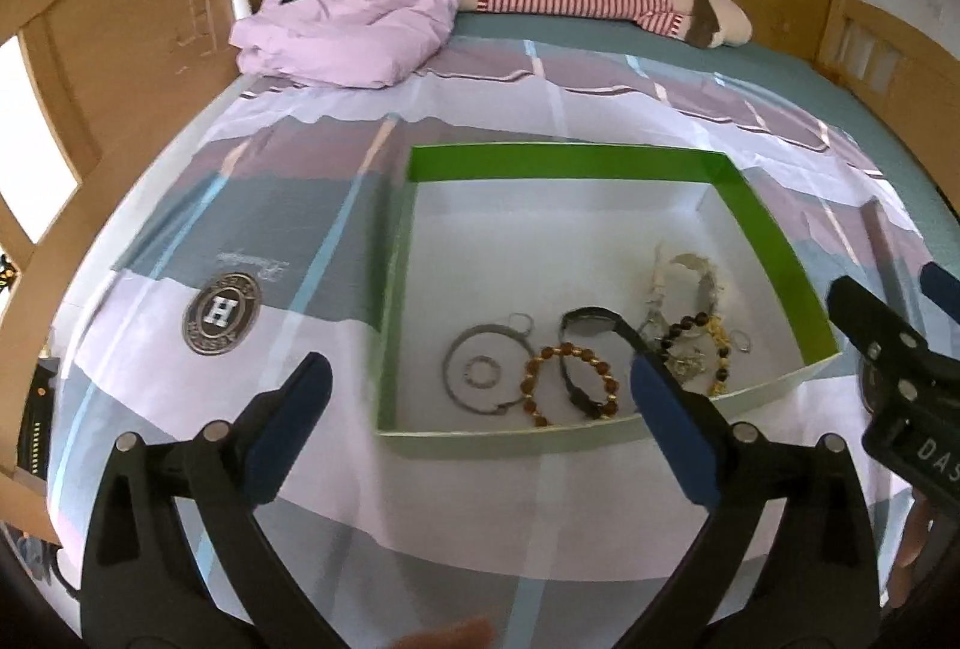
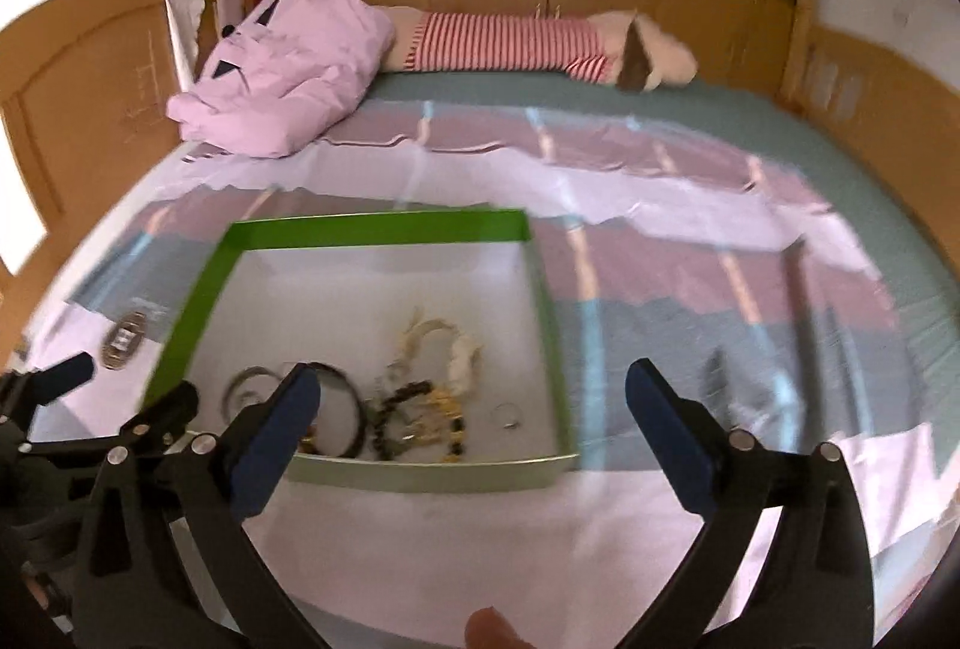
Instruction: Organize jewelry
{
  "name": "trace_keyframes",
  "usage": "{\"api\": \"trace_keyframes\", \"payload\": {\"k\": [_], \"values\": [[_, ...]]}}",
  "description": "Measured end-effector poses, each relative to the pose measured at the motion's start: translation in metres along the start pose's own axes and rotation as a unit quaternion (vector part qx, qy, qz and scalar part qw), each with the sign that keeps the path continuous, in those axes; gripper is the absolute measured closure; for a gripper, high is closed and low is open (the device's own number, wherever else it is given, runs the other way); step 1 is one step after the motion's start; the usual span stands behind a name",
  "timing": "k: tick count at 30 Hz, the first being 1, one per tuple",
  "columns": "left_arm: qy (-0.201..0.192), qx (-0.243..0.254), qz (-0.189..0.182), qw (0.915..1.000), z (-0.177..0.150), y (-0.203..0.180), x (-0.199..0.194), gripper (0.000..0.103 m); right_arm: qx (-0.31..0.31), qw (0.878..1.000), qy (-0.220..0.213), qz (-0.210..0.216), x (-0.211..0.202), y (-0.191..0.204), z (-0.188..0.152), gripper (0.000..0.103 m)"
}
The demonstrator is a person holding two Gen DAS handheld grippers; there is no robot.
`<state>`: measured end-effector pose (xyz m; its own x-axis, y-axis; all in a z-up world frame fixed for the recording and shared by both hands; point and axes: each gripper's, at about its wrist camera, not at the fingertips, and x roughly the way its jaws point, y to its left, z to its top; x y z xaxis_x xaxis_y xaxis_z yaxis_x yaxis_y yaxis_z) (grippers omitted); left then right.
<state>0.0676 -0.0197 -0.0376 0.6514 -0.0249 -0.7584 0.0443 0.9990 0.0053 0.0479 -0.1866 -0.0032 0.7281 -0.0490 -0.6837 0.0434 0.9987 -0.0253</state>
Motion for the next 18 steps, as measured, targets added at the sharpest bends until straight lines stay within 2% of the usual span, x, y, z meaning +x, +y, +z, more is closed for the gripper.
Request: {"api": "trace_keyframes", "payload": {"k": [2, 6, 9, 13, 18], "values": [[0.002, -0.003, -0.010, 0.9999, 0.000, -0.001, -0.001, 0.002, -0.002, 1.000, 0.000, -0.024, 0.000, -0.002, 0.000, 0.001], [0.002, 0.002, -0.001, 1.0000, 0.001, -0.002, -0.001, 0.002, 0.018, 0.999, 0.020, 0.020, 0.004, -0.009, 0.000, 0.001], [0.003, -0.001, -0.004, 1.0000, 0.000, -0.001, 0.000, 0.002, 0.021, 0.999, 0.025, 0.025, 0.005, -0.010, 0.000, 0.001], [0.012, -0.012, 0.004, 0.9999, -0.001, 0.002, 0.002, 0.002, 0.008, 1.000, 0.021, 0.022, 0.003, -0.004, -0.001, 0.001], [0.009, -0.012, 0.004, 0.9999, 0.002, 0.005, 0.000, 0.002, -0.025, 1.000, 0.012, -0.002, 0.003, 0.005, -0.003, 0.001]]}}
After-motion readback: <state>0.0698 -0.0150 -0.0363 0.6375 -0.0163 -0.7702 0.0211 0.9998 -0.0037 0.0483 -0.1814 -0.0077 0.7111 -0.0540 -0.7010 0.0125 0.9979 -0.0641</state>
